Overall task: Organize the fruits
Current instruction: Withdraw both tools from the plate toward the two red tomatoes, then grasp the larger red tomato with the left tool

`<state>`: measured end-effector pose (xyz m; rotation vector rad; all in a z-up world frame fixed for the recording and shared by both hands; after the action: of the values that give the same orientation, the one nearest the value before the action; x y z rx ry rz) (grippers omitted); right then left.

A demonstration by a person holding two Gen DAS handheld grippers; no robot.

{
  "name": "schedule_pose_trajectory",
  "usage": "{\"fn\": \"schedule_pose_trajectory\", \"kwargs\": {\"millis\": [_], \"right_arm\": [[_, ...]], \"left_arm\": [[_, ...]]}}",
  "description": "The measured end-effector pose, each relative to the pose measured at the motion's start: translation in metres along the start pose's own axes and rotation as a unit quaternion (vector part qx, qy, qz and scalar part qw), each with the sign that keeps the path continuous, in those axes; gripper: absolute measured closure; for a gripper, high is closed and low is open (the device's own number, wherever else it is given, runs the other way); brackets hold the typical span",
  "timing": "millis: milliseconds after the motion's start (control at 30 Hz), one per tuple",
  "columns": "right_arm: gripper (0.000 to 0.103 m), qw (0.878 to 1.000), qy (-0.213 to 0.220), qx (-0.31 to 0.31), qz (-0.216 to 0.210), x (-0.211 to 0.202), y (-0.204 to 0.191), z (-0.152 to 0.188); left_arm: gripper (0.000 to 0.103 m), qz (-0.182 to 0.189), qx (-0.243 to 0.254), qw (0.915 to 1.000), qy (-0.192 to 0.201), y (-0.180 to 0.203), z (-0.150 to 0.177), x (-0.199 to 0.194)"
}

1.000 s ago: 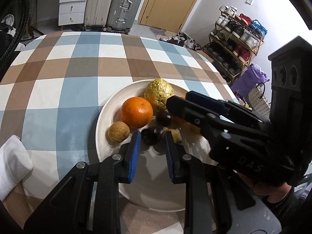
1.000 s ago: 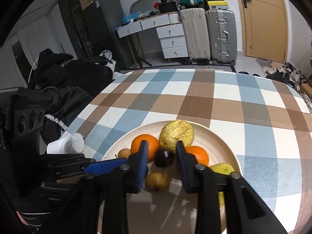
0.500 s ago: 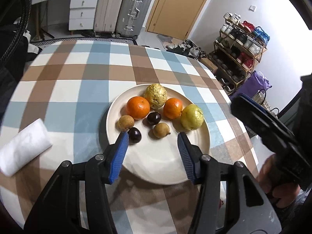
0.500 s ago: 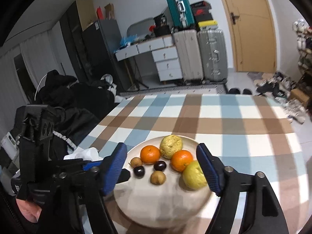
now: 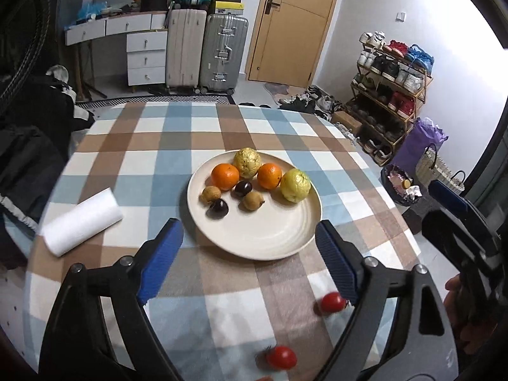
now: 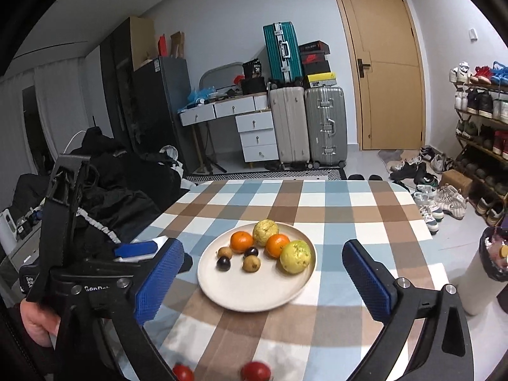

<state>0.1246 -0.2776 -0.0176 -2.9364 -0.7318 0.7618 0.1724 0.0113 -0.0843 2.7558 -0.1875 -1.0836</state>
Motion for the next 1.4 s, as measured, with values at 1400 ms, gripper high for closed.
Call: {"fn": "schedule_pose_trajectory", "kwargs": {"millis": [1400], "right_arm": [[0.0, 0.992, -0.083, 0.081, 0.052, -0.05, 0.001, 0.154]], "left_arm": [[0.001, -0.004, 0.083, 0.9892, -0.121, 0.017, 0.155, 0.02]]}}
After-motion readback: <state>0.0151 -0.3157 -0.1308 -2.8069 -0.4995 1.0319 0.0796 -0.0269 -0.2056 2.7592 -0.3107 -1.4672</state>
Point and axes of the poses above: each gripper's, at about its wrist camera, not at the fingertips, and x roughly the way its jaws point, y to its right, z to its underside, the point moved 9 cm from there along x, roughly the way its jaws point
